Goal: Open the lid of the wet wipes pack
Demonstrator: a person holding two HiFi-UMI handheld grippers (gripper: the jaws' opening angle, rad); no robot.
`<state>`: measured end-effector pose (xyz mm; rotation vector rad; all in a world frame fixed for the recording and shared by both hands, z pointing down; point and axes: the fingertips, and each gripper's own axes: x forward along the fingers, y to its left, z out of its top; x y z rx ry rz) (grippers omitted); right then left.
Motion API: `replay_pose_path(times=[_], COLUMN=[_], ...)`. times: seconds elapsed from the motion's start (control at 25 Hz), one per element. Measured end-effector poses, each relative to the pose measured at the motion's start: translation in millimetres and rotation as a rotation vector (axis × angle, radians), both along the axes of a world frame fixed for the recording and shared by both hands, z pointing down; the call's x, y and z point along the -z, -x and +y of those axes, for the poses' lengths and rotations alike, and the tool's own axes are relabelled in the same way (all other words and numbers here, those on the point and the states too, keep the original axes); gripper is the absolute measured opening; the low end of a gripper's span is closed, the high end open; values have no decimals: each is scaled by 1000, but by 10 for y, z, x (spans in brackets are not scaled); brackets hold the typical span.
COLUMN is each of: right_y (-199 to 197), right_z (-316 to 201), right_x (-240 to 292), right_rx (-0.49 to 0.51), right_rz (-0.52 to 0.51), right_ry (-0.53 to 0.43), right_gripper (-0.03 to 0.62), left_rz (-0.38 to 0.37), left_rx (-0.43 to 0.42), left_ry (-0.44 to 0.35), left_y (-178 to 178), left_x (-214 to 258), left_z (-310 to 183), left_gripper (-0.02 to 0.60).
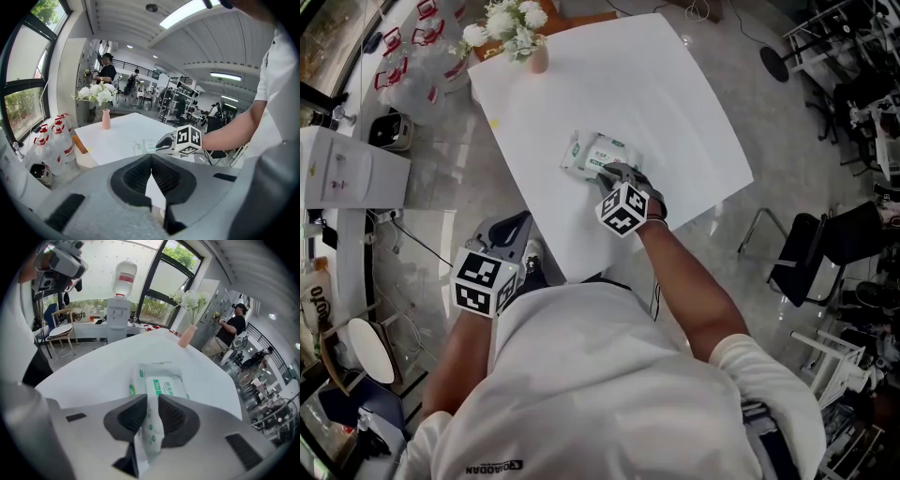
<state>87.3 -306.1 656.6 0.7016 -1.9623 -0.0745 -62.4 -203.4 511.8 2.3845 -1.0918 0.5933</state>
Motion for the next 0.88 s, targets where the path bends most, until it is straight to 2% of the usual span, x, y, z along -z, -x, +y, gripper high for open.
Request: replay_pose_path(times=[0.56,0.88], right_y=[14,-10], right_z=[-39,-35], right_x=[-7,111], right_rx=[62,-58], right_rz=[74,-57], right_ry=[-30,58], right_gripper=[80,33], left_rz=[-1,15], left_rx=[-30,-33], left_ry=[4,18], left_y=[-84,-92], left_x=[-1,-26], left_z=[8,20], left_gripper=[9,8])
